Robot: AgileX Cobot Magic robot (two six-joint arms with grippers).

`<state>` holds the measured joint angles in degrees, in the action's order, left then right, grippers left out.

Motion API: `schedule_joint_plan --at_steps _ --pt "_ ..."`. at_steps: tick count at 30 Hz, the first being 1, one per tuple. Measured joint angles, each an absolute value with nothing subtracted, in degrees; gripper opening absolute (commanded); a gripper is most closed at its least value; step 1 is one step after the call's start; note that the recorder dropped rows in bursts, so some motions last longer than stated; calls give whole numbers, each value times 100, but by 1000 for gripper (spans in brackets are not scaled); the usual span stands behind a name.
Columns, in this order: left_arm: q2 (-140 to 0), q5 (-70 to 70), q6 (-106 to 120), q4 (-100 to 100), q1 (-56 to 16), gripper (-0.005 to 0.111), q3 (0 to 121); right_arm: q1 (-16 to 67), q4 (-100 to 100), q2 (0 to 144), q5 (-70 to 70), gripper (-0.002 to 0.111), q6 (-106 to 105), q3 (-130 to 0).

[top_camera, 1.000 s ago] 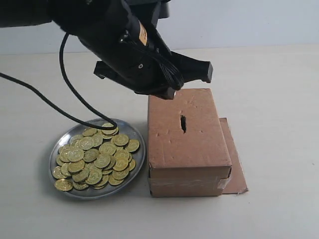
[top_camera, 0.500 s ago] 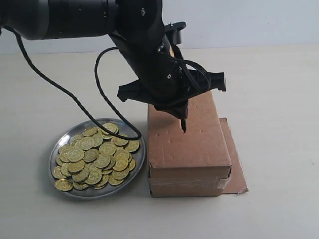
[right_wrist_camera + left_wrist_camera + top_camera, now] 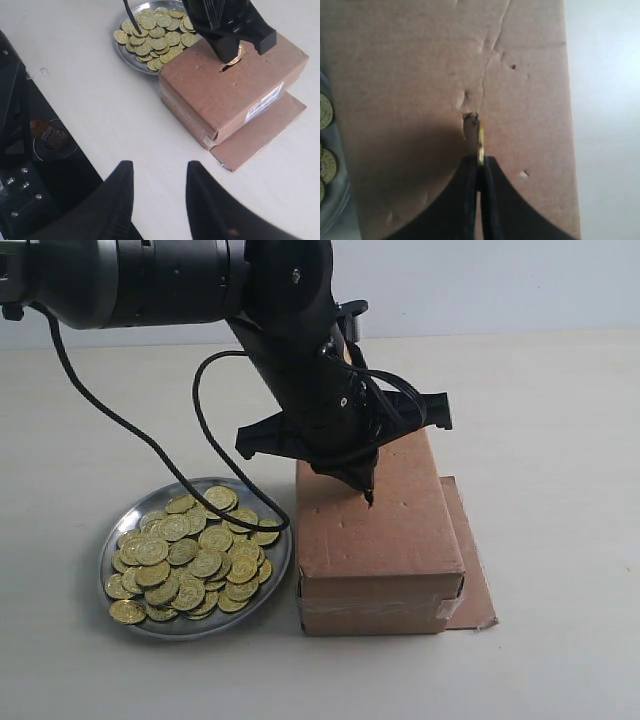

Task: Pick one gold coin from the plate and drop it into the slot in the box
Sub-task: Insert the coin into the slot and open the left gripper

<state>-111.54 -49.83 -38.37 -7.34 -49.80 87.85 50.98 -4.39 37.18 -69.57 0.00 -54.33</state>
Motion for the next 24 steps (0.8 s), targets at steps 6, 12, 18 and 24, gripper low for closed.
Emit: schedule_joint_plan --at_steps 6,12,18,24 --pt "-11180 -5042 -3914 -698 -4980 0 8785 5098 -439 3718 -6957 34 0 -5433" --pt "-11180 -5055 -3923 -651 -4954 0 8785 5098 -439 3718 -6957 34 0 -5433" --pt "-11180 -5055 -3923 -641 -4954 10 8785 5098 -439 3718 -6957 34 0 -5433" --pt "-11180 -4971 -3923 -641 -4954 39 8785 5098 -439 3718 -6957 34 0 -5433"
